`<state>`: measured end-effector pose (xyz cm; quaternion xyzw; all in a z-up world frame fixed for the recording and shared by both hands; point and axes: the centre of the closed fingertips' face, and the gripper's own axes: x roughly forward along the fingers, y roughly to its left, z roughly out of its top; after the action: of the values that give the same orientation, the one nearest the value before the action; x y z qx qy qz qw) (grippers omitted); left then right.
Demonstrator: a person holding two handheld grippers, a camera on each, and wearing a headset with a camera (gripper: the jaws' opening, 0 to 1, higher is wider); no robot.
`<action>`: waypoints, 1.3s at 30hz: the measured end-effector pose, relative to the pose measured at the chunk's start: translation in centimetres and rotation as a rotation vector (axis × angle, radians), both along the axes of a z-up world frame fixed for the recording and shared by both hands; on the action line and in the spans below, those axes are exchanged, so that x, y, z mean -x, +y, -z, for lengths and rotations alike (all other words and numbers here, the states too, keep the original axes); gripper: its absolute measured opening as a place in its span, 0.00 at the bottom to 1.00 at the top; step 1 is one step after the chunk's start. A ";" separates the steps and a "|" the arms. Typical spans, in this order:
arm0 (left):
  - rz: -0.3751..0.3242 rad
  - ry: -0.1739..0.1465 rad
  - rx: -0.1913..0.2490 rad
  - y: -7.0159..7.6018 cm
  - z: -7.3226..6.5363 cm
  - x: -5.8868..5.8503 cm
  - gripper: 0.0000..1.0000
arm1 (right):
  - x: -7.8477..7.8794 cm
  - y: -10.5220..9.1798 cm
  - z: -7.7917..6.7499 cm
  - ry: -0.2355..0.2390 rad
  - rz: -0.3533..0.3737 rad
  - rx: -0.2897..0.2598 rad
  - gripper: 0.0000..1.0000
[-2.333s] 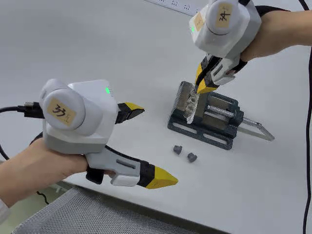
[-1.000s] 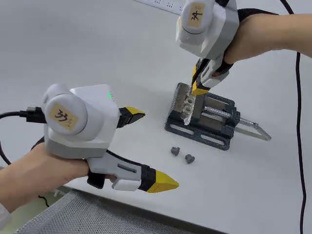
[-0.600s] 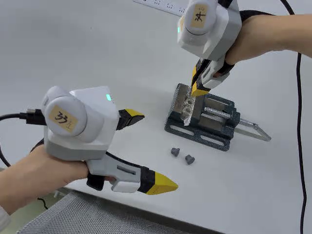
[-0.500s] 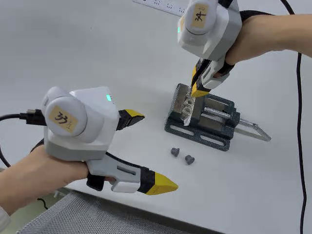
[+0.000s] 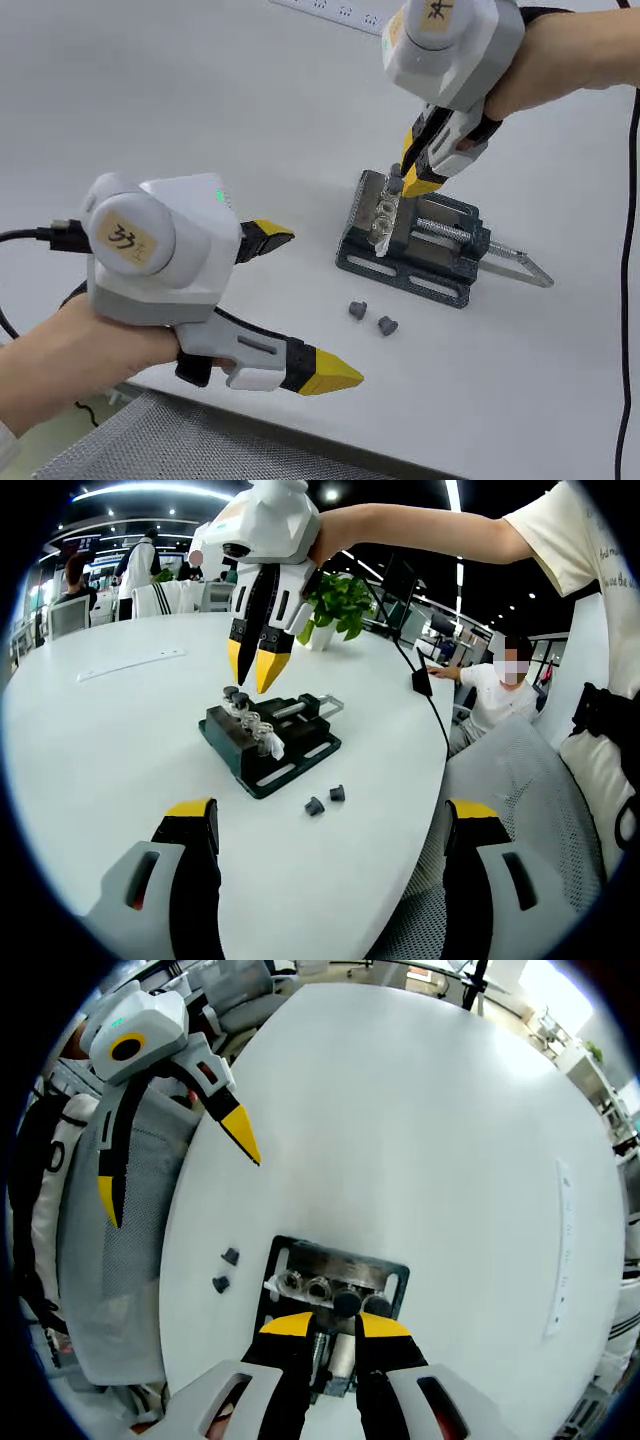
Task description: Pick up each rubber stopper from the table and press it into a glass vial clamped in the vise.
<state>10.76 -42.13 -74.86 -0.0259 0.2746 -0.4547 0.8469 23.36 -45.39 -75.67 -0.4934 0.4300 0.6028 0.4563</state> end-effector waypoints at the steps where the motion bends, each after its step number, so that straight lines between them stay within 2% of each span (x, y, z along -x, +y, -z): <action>1: 0.000 0.000 0.001 0.0 0.0 0.0 0.93 | 0.0 0.0 0.0 0.000 -0.003 -0.005 0.11; 2: 0.000 0.001 0.001 0.0 0.0 0.0 0.93 | -0.4 0.0 0.0 -0.005 0.002 -0.006 0.10; 9: -0.001 0.005 0.000 0.0 0.1 0.1 0.93 | -0.6 0.3 0.0 0.002 0.022 -0.030 0.05; 25: -0.009 0.013 -0.001 0.2 0.3 0.1 0.92 | -1.0 0.7 0.5 0.021 0.019 -0.039 0.02; 39: -0.009 0.024 0.001 0.1 0.6 0.3 0.92 | -0.5 0.8 0.6 0.025 0.026 -0.040 0.00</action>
<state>10.43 -42.06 -75.43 -0.0331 0.2845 -0.4505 0.8456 23.90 -44.56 -76.30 -0.4711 0.4298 0.6116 0.4684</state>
